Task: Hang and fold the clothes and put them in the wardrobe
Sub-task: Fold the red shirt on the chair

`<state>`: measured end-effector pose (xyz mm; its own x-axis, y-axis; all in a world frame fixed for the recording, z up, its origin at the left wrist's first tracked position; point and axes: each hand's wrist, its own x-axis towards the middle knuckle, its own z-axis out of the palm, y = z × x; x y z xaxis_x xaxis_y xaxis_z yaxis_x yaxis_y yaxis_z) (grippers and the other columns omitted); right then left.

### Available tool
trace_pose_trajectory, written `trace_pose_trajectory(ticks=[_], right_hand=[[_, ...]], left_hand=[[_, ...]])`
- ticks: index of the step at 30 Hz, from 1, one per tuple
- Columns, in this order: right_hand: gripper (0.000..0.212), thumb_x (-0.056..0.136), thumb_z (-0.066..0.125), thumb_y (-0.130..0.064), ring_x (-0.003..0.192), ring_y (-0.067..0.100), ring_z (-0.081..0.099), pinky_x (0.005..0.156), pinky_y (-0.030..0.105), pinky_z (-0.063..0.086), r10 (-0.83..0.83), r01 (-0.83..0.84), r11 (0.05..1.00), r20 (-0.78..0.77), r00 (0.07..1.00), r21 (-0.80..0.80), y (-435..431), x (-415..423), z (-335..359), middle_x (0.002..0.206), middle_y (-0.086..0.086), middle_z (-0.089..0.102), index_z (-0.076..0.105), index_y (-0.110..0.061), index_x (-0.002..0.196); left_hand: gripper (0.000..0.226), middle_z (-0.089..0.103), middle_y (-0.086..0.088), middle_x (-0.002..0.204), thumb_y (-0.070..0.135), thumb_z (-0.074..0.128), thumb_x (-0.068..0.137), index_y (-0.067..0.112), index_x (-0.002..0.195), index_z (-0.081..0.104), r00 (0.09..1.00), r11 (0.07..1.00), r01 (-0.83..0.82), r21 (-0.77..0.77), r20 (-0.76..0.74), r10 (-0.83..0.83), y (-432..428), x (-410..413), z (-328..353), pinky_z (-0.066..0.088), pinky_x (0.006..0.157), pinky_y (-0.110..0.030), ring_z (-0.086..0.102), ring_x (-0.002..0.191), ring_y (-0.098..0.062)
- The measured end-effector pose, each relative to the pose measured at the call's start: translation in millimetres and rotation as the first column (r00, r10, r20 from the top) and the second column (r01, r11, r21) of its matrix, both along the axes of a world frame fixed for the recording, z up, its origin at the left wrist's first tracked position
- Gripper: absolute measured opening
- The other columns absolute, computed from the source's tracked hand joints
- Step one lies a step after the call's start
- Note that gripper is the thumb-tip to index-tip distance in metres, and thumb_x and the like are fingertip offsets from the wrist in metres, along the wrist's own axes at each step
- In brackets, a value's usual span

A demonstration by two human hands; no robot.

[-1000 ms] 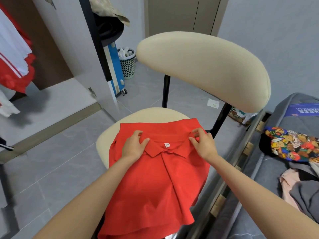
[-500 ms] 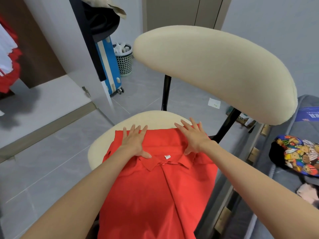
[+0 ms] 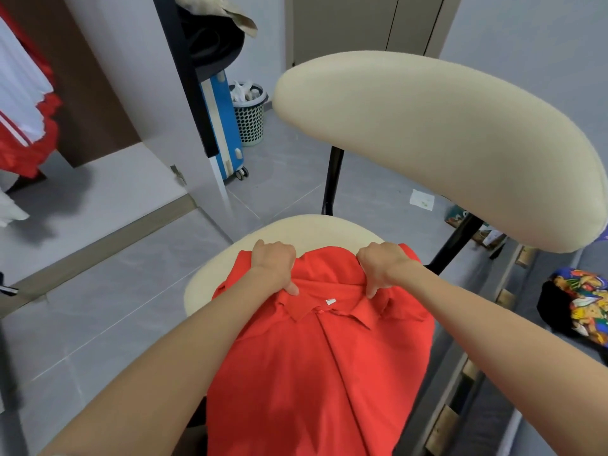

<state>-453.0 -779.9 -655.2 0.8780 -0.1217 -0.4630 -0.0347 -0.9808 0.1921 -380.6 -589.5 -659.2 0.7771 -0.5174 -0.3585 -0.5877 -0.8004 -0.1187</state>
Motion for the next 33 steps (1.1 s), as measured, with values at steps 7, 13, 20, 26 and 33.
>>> trace_pose_trajectory(ticks=[7, 13, 20, 26, 33], right_hand=[[0.026, 0.084, 0.050, -0.004, 0.097, 0.033, 0.065, 0.061, 0.032, 0.034, 0.002, 0.000, 1.000, 0.483, 0.876, -0.004, 9, 39, 13, 0.106, 0.006, 0.066, 0.052, -0.015, 0.109], [0.029, 0.086, 0.048, 0.000, 0.092, 0.031, 0.062, 0.058, 0.034, 0.031, 0.023, -0.013, 1.000, 0.583, 0.812, -0.021, 8, 43, 10, 0.105, 0.005, 0.059, 0.046, -0.014, 0.112], [0.041, 0.075, 0.053, 0.010, 0.079, 0.034, 0.063, 0.051, 0.035, 0.037, 0.057, -0.113, 0.992, 0.601, 0.797, 0.056, 17, -29, -11, 0.094, 0.013, 0.061, 0.059, -0.006, 0.111], [0.046, 0.070, 0.065, 0.006, 0.070, 0.029, 0.059, 0.053, 0.035, 0.043, 0.108, -0.225, 0.967, 0.613, 0.783, 0.117, 37, -95, -33, 0.085, 0.009, 0.057, 0.050, -0.016, 0.108], [0.040, 0.075, 0.049, 0.007, 0.088, 0.032, 0.052, 0.069, 0.041, 0.040, -0.093, 0.090, 0.995, 0.561, 0.823, 0.033, 35, -129, -32, 0.102, 0.010, 0.055, 0.056, -0.012, 0.110]], left_hand=[[0.026, 0.064, -0.003, 0.115, 0.019, 0.057, 0.090, 0.018, 0.115, 0.052, 0.905, 0.992, 0.058, -0.112, 0.426, -0.005, 21, 40, 33, 0.031, 0.092, -0.034, 0.056, 0.110, -0.025], [0.038, 0.055, -0.003, 0.117, 0.001, 0.042, 0.091, 0.018, 0.126, 0.043, 0.886, 0.979, 0.122, -0.161, 0.463, -0.034, 37, 43, 31, 0.033, 0.087, -0.033, 0.055, 0.108, -0.025], [0.054, 0.042, -0.004, 0.131, 0.005, 0.039, 0.093, 0.024, 0.143, 0.029, 0.940, 0.983, 0.109, -0.145, 0.338, -0.054, 59, -19, -6, 0.030, 0.098, -0.035, 0.046, 0.118, -0.024], [0.068, 0.038, -0.004, 0.131, 0.006, 0.039, 0.094, 0.030, 0.152, 0.012, 0.949, 0.995, 0.086, -0.050, 0.309, -0.066, 87, -51, -27, 0.029, 0.099, -0.036, 0.041, 0.117, -0.023], [0.071, 0.051, 0.001, 0.120, 0.006, 0.036, 0.096, 0.030, 0.153, 0.002, 0.951, 0.999, 0.024, -0.048, 0.308, -0.008, 96, -66, -26, 0.030, 0.096, -0.035, 0.048, 0.112, -0.022]])
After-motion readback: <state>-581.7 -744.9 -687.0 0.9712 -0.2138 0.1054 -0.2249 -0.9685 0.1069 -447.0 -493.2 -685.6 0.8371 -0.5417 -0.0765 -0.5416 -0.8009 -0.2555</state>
